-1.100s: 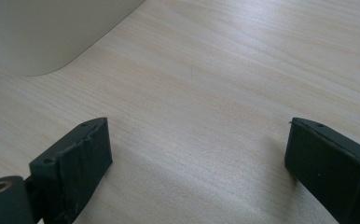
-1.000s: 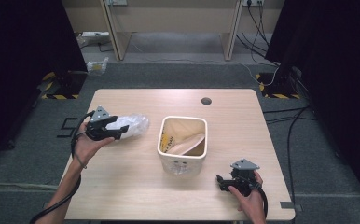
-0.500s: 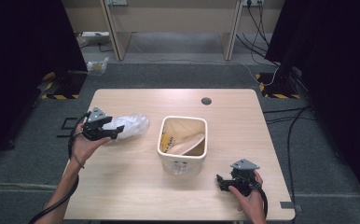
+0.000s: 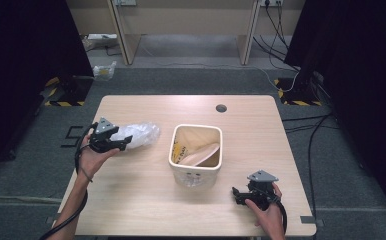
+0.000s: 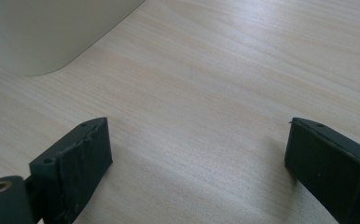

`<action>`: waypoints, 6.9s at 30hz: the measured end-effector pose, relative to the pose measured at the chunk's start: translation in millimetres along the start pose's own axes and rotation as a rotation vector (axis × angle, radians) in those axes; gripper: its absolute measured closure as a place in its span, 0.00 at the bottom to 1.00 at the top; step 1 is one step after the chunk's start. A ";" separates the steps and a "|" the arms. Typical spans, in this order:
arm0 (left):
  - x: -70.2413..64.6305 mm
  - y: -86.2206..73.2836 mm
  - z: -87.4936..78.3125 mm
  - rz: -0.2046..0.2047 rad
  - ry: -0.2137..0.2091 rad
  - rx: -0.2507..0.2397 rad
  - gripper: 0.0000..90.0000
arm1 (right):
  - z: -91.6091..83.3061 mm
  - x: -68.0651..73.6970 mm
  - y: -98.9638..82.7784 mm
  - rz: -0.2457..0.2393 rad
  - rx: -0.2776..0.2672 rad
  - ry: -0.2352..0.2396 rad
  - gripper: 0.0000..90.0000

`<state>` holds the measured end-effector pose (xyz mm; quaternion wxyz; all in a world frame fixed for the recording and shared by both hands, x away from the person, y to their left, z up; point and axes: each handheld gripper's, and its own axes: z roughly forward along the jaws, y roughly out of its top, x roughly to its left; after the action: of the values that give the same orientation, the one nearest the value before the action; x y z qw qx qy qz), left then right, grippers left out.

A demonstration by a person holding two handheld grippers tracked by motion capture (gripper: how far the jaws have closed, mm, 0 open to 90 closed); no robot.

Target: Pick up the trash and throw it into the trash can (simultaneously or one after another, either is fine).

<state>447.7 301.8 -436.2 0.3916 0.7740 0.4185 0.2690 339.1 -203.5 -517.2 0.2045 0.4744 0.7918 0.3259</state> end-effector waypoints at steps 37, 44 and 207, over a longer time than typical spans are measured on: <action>2.3 -27.8 37.5 0.031 -0.013 0.119 0.53 | -0.2 0.2 -0.1 -0.003 0.000 0.003 0.09; -2.8 -28.2 35.3 0.083 0.000 0.112 0.88 | -0.2 0.2 0.0 -0.006 -0.001 0.005 0.09; -8.3 39.9 0.1 0.006 -0.212 -0.005 0.45 | -0.3 0.4 0.0 -0.006 -0.001 0.005 0.09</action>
<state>461.0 280.9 -403.9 0.4348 0.7984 0.3717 0.1877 338.7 -203.2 -517.0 0.2036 0.4710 0.7938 0.3267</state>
